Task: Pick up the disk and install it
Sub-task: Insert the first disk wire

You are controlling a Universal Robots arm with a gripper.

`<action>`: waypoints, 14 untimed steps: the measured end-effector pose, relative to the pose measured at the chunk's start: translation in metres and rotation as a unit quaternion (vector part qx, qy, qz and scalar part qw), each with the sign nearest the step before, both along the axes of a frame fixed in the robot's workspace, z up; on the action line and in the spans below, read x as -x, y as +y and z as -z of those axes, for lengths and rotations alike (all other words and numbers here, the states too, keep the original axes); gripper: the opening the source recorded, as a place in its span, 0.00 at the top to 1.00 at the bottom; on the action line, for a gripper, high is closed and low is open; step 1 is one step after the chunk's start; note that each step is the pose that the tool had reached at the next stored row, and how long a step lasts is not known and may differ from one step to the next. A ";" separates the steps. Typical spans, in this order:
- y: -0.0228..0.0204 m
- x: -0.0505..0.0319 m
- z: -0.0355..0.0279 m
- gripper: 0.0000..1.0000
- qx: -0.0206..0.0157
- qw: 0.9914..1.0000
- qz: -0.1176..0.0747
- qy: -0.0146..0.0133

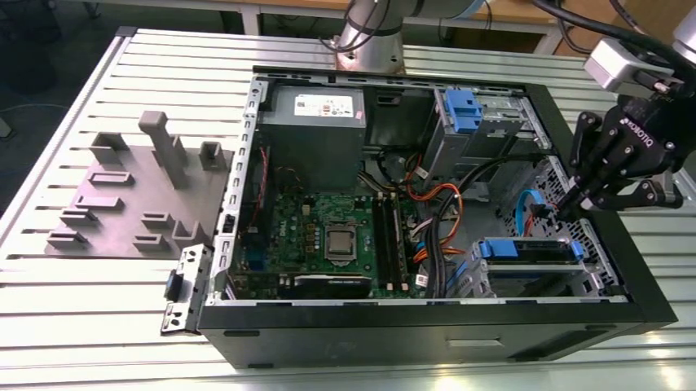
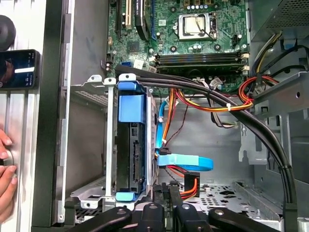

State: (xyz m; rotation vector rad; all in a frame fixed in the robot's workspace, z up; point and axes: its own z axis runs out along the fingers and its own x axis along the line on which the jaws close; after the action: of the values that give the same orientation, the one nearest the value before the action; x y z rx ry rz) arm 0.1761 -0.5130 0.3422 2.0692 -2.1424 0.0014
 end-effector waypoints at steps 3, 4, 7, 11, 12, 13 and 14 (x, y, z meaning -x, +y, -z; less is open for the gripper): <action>0.0000 0.0040 -0.0007 0.84 0.000 1.000 0.000 -0.001; -0.0001 0.0053 -0.0007 0.84 0.000 1.000 0.000 -0.003; -0.0003 0.0085 -0.0005 0.84 0.000 1.000 0.000 -0.015; -0.0006 0.0143 0.0000 0.84 0.000 1.000 0.000 -0.030; -0.0007 0.0158 0.0000 0.84 0.000 1.000 -0.001 -0.031; -0.0012 0.0172 0.0000 0.84 0.000 0.999 -0.001 -0.032; -0.0017 0.0184 0.0000 0.84 0.000 0.999 -0.001 -0.034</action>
State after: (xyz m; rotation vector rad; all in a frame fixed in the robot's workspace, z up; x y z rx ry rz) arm 0.1577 -0.5147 0.3422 2.1006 -2.1777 0.0726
